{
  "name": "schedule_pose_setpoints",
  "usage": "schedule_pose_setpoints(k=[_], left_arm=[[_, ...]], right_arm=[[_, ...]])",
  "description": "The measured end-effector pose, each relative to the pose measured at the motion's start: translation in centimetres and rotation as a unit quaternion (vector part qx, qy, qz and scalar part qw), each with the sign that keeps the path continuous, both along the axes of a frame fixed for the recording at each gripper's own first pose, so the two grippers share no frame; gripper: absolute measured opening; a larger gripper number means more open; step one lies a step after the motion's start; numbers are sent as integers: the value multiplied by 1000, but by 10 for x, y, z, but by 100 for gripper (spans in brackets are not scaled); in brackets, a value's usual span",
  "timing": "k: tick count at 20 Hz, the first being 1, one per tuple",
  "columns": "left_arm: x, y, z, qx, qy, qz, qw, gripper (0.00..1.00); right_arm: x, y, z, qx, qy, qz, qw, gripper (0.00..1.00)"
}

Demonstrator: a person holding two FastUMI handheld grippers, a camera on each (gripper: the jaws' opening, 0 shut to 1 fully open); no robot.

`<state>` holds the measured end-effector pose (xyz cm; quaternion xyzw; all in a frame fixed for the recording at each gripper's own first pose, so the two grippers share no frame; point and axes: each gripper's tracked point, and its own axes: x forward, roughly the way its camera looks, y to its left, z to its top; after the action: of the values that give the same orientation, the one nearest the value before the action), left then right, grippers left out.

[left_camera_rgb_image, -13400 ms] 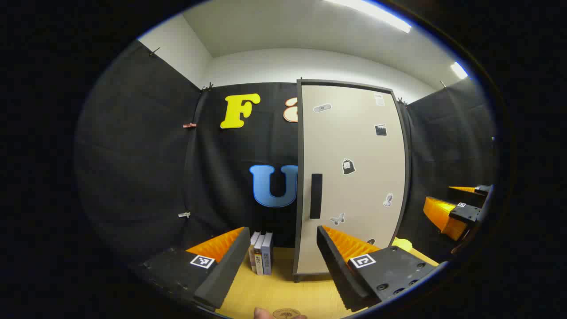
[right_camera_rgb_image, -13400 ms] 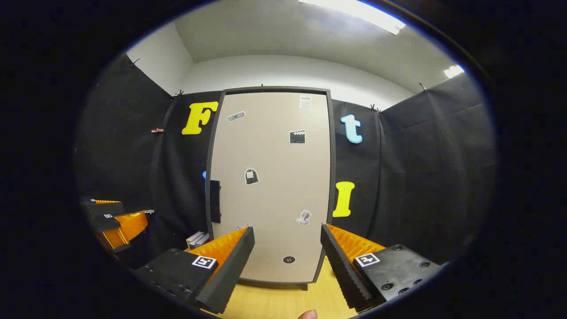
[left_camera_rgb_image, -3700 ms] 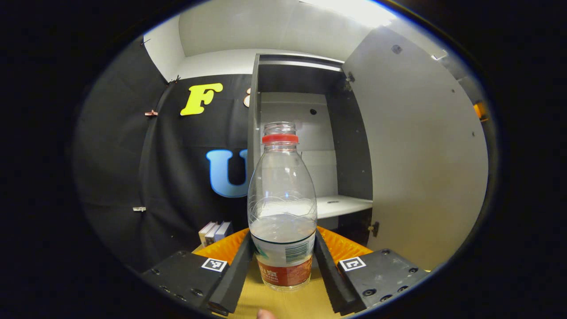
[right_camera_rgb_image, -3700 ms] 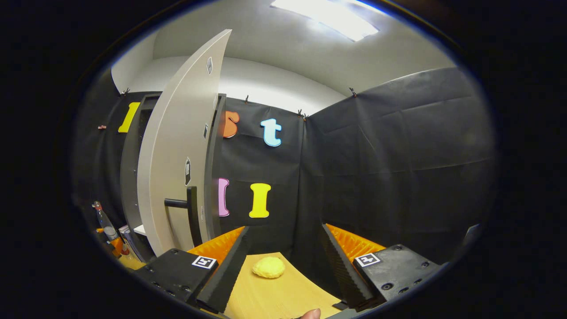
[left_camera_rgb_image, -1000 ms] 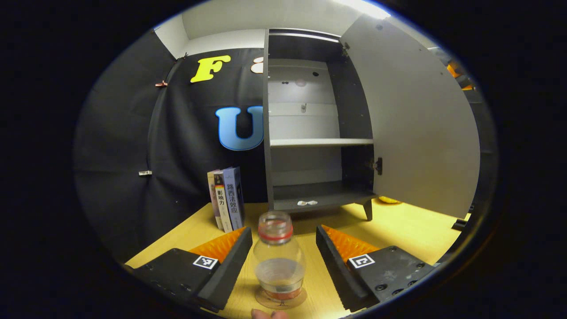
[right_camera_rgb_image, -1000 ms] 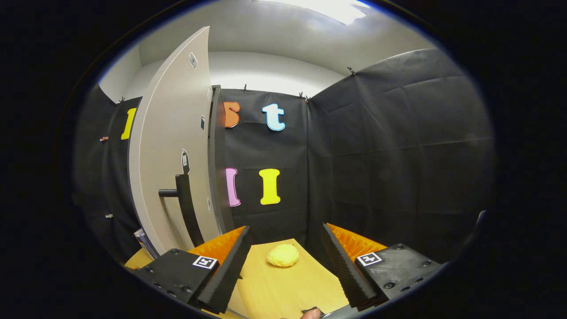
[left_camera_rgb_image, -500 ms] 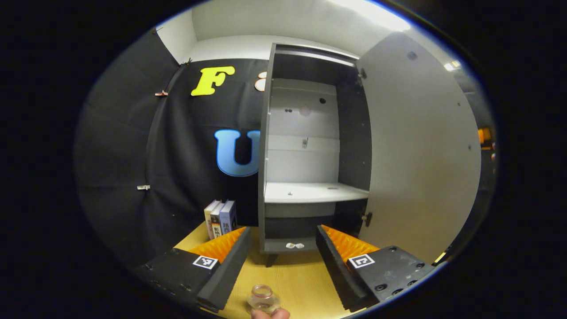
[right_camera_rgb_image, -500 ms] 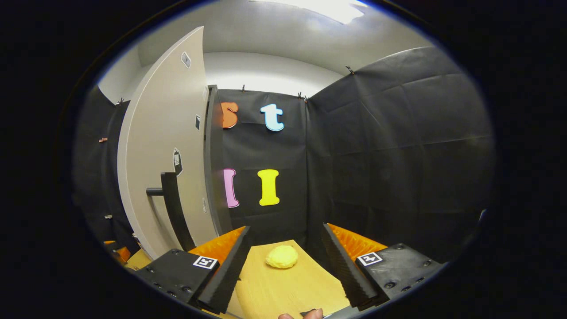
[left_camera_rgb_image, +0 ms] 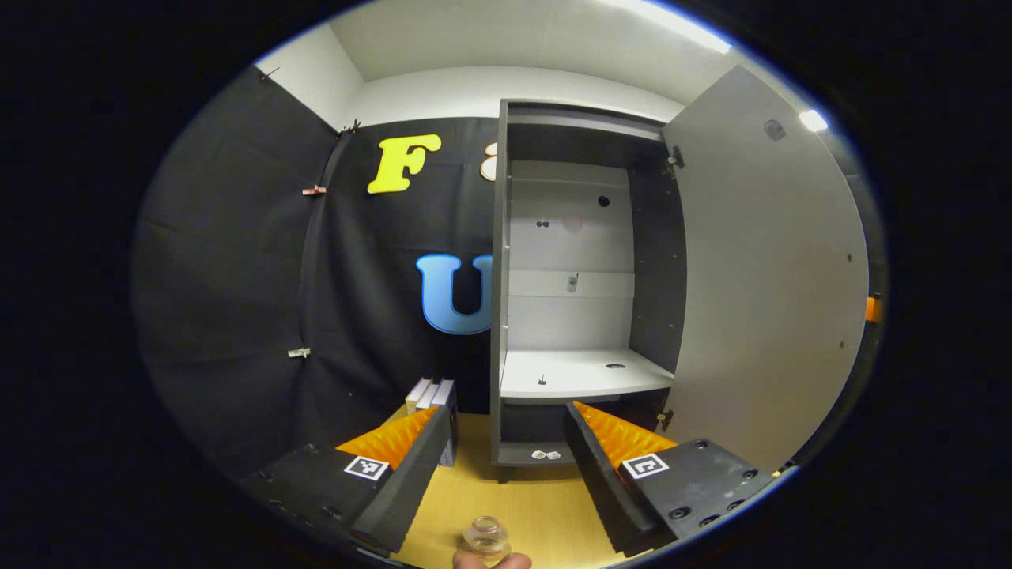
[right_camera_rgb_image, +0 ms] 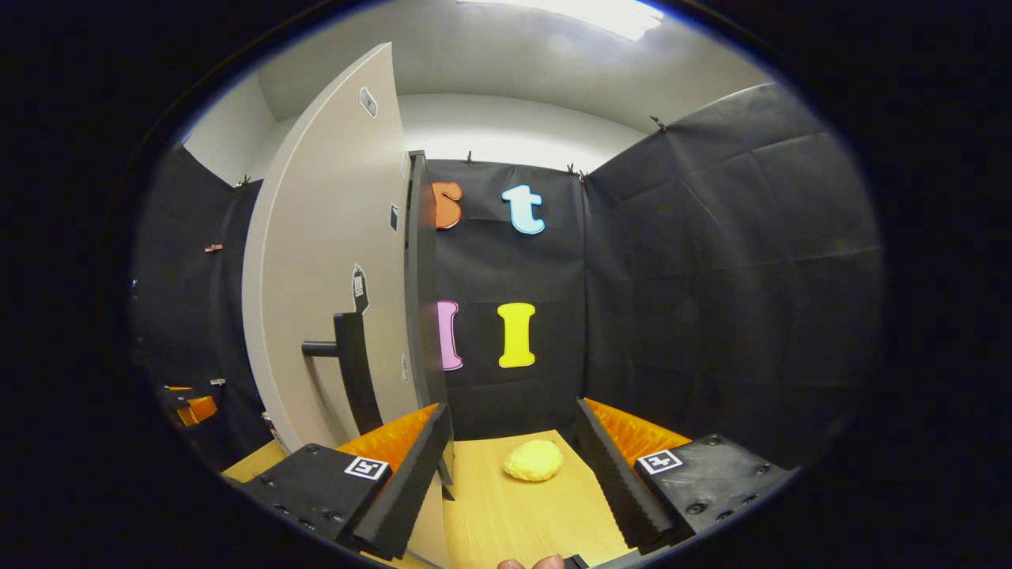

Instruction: Open the cabinet door with the right hand, grasp the bottle in the cabinet with the left hand and place it on the coaster, then close the cabinet door with the right hand.

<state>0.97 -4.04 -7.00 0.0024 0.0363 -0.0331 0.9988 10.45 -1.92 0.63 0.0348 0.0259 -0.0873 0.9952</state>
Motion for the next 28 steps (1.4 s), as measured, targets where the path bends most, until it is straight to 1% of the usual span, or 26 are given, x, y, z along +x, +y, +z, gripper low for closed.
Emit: schedule_pose_setpoints(k=[2, 5, 7, 8, 9, 10, 13, 16, 21, 24, 28], left_arm=[[-3, 0, 5, 2, 1, -1, 1000, 91], [-8, -4, 14, -14, -3, -10, 1000, 92], [-10, -1, 18, -9, -8, -12, 1000, 92], [-10, 0, 17, -5, -9, -14, 1000, 91], [-9, 1, 18, -4, -9, -16, 1000, 91], [-10, 3, 17, -4, -8, -17, 1000, 91], [-11, 10, 16, -4, -5, -17, 1000, 91], [-11, 17, 14, -3, -5, -17, 1000, 91], [-6, 23, 19, 7, -14, -16, 1000, 92], [-5, 19, 18, 2, -13, -22, 1000, 92], [-2, 15, 22, 9, -19, -27, 999, 92]], right_arm=[[1, 5, 1, 7, -8, 6, 1000, 98], [2, 11, 5, 12, -19, 15, 1000, 98], [1, 8, 5, 5, -20, 11, 1000, 97], [2, 7, 5, 3, -20, 10, 1000, 100], [1, 7, 5, 3, -19, 8, 1000, 97], [2, 10, 4, 7, -18, 11, 1000, 97], [0, 9, 4, 8, -19, 2, 1000, 96], [1, 11, 4, 17, -18, -2, 1000, 97], [3, 26, 4, 34, -18, 22, 999, 97], [4, 34, 4, 43, -18, 36, 998, 97], [6, 48, 4, 61, -18, 57, 996, 97]])
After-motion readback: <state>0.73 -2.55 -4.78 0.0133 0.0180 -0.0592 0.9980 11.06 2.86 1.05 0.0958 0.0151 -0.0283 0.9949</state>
